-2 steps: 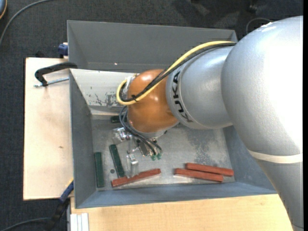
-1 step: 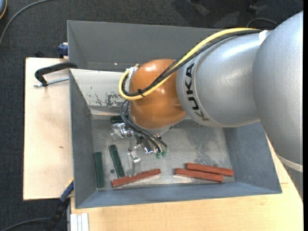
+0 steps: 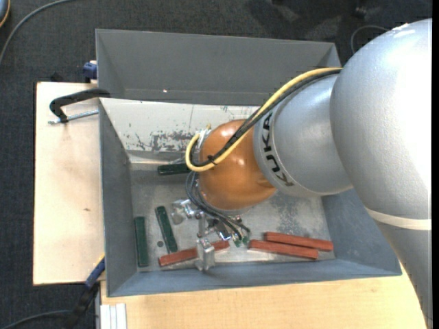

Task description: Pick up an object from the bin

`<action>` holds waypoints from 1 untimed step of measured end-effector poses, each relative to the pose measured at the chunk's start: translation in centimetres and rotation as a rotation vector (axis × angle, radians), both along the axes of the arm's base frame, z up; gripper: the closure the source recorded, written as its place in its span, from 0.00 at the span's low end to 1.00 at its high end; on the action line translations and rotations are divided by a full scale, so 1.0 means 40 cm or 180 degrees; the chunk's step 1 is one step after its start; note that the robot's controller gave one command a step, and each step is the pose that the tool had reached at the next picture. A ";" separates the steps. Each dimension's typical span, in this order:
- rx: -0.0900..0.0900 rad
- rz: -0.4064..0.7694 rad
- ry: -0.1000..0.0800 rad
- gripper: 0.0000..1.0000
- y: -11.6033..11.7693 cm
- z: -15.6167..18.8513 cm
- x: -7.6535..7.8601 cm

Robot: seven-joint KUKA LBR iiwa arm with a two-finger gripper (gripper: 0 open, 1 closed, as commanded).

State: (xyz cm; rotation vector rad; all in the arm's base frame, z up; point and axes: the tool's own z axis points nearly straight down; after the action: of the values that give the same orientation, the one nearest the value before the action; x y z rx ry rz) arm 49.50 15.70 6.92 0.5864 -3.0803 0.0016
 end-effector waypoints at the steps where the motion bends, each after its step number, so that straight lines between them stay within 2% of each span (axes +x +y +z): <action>1: 0.0013 0.0004 -0.0021 1.00 0.006 0.010 0.004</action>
Offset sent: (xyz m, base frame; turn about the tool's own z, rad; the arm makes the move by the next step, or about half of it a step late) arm 0.0000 0.0000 0.0000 0.0000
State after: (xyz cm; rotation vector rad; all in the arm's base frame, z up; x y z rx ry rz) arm 49.68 15.96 7.33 0.5896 -3.0871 -0.0028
